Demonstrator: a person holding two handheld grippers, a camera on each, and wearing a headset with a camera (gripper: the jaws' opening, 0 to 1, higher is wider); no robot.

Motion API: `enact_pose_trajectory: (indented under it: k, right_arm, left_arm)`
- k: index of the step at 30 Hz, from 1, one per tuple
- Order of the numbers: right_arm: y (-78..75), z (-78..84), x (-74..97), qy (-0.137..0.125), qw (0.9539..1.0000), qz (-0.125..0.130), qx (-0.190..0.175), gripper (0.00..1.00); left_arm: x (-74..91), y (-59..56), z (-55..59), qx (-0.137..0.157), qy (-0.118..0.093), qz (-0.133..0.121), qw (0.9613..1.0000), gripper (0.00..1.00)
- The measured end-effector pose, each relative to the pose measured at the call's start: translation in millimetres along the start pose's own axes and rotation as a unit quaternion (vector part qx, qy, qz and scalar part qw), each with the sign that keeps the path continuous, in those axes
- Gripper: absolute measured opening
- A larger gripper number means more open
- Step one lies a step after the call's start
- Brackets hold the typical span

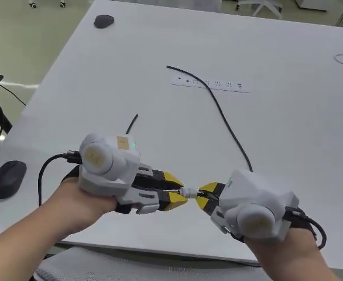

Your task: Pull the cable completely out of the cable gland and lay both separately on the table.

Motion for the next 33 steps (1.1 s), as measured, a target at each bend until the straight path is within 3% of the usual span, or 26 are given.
enact_pose_trajectory:
  k: [4, 16, 29, 33]
  right_arm:
    - [-4.0, 3.3, -0.3, 0.003, 0.9996, 0.003, -0.028, 0.01]
    - [-14.2, 17.4, -2.3, 0.016, 0.998, 0.008, -0.06, 0.0]
    - [-32.0, 50.2, -6.4, 0.041, 0.9913, 0.024, -0.123, 0.0]
    - [-37.8, 63.8, -7.9, 0.051, 0.9873, 0.028, -0.148, 0.0]
  left_arm:
    - [0.2, 1.4, -0.5, 0.0, -0.001, -0.001, 1.0, 0.15]
    - [-0.1, 5.2, -1.5, 0.004, -0.006, -0.004, 1.0, 0.15]
    - [-2.2, 9.2, -1.2, 0.004, -0.006, 0.0, 1.0, 0.15]
    - [-3.1, 10.2, -1.0, 0.005, -0.005, 0.003, 1.0, 0.15]
Point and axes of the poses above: the centre of the closed fingertips' face, and the gripper's own axes: x roughly backward along the fingers, y roughly to its left, z roughly out of its underside, the point moved 3 cm from there along x, roughly backward along the fingers, and after that the axes turned 2 degrees about -x, right-handed, at the moved point
